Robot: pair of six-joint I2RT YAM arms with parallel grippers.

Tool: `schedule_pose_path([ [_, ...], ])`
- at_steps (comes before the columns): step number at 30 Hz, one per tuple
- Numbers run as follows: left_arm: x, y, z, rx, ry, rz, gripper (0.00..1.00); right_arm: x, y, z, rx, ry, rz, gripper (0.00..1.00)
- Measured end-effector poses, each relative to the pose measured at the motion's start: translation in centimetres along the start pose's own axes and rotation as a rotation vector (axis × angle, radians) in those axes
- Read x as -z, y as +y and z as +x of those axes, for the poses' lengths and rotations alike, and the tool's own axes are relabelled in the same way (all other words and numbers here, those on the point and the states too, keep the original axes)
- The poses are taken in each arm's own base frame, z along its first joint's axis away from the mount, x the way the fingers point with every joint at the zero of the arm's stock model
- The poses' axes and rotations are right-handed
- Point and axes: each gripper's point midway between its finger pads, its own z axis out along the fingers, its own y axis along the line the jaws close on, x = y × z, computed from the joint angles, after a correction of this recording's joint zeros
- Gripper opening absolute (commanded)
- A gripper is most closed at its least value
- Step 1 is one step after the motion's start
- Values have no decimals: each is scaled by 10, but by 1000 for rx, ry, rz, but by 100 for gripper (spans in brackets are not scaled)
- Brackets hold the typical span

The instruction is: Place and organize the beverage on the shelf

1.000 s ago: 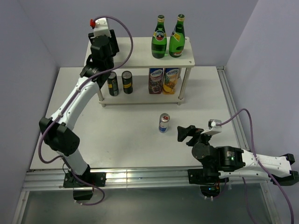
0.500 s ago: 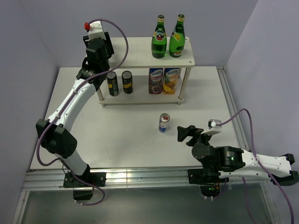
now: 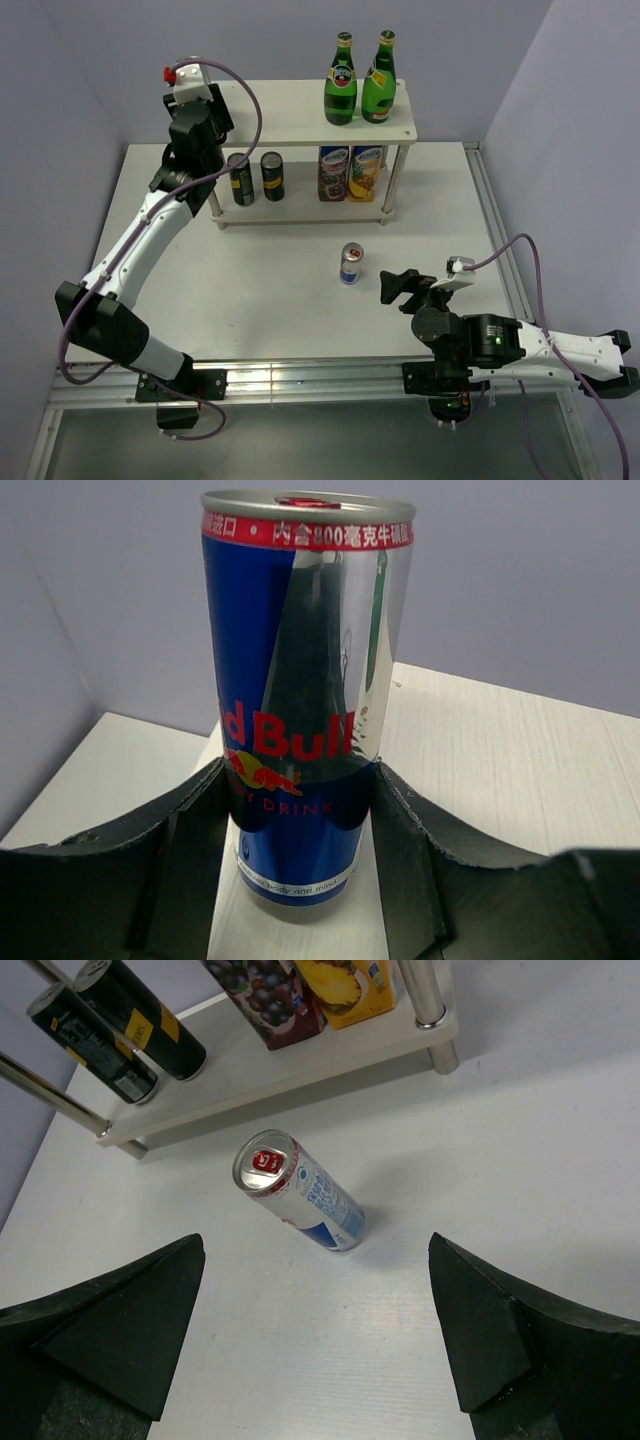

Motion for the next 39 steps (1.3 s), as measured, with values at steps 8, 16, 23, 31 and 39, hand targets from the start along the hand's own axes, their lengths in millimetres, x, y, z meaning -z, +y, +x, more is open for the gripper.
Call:
schedule_pose_path([
  [8,14,7,2,71,-37,9,43,0,-1,-1,-11,-2,-4,100],
  [16,15,0,4,84,-53,26,54,1,-1,-2,-17,-4,-6,100],
  [23,18,-13,17,79,-39,55,69,1,-2,-2,-21,-4,-7,100],
  [31,18,-26,40,22,-4,73,80,1,-2,-2,-26,-5,-8,100],
  [39,20,-29,38,28,-9,77,99,1,-2,-2,-25,-5,-8,100],
])
